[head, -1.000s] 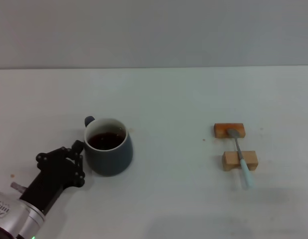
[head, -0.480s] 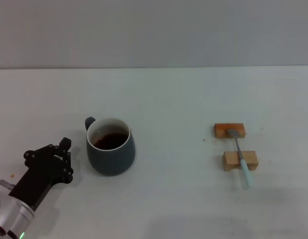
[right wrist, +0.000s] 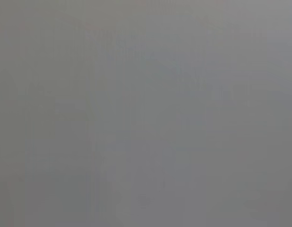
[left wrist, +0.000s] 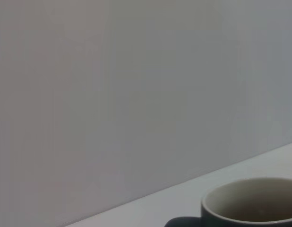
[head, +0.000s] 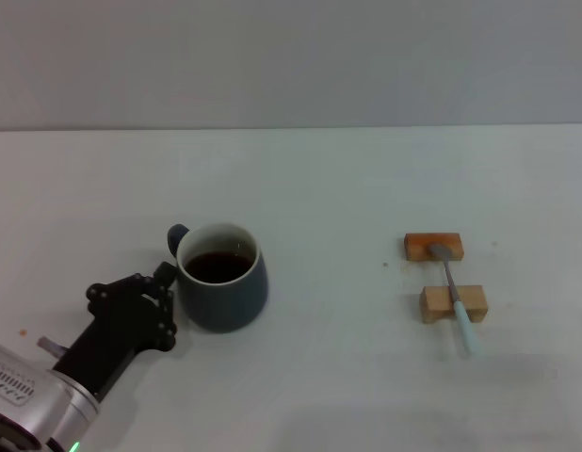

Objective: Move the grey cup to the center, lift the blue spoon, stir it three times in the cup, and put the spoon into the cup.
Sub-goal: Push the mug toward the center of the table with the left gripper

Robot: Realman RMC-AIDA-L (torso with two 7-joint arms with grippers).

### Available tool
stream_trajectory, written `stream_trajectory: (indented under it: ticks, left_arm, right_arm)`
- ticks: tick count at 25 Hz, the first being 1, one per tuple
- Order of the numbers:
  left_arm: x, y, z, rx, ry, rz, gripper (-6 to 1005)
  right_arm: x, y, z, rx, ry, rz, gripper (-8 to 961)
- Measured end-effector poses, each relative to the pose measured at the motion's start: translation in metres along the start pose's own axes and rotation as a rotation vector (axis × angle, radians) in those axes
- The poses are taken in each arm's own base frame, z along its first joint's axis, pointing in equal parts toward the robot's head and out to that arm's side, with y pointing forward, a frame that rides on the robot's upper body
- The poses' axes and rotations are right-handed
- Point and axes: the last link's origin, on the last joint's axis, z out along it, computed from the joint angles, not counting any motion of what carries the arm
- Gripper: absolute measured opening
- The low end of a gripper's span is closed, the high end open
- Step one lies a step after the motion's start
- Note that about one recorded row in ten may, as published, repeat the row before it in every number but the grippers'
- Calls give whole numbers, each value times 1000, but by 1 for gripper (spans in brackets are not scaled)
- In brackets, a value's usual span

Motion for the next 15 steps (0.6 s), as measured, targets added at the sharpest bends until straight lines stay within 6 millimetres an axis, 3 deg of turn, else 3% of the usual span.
stream_trajectory:
  ticks: [10, 15]
  left_arm:
    - [5, 25, 3, -93, 18, -22, 20]
    - [3, 17, 1, -61, 13, -20, 21]
  right_arm:
    - [1, 3, 2, -14, 1, 5, 787]
    - [1, 3, 2, -14, -1, 6, 787]
